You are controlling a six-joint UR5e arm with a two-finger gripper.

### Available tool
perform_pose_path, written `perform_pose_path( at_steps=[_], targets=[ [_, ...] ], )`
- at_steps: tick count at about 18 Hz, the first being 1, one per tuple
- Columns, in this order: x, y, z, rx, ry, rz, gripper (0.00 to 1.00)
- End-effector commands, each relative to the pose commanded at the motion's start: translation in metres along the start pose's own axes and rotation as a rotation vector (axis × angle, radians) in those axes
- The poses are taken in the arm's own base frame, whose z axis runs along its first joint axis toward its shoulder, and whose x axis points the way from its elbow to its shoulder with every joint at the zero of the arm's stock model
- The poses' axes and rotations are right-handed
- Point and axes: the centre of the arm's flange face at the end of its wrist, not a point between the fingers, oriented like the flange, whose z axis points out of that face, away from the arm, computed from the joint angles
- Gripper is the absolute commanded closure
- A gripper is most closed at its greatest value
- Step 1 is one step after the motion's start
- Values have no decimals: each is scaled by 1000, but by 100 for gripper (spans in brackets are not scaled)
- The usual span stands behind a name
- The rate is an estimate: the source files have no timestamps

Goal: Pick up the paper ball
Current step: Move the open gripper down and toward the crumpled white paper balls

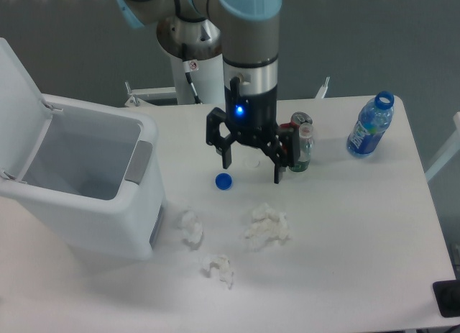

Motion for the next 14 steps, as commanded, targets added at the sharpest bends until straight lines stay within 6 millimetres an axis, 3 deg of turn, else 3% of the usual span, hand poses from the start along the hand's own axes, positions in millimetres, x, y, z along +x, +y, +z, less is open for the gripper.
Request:
perform_pose_path(
  at_steps=[6,14],
  targets=[
    [-5,-2,29,-9,11,0,0],
    [4,1,71,-44,64,1,0]
  ],
)
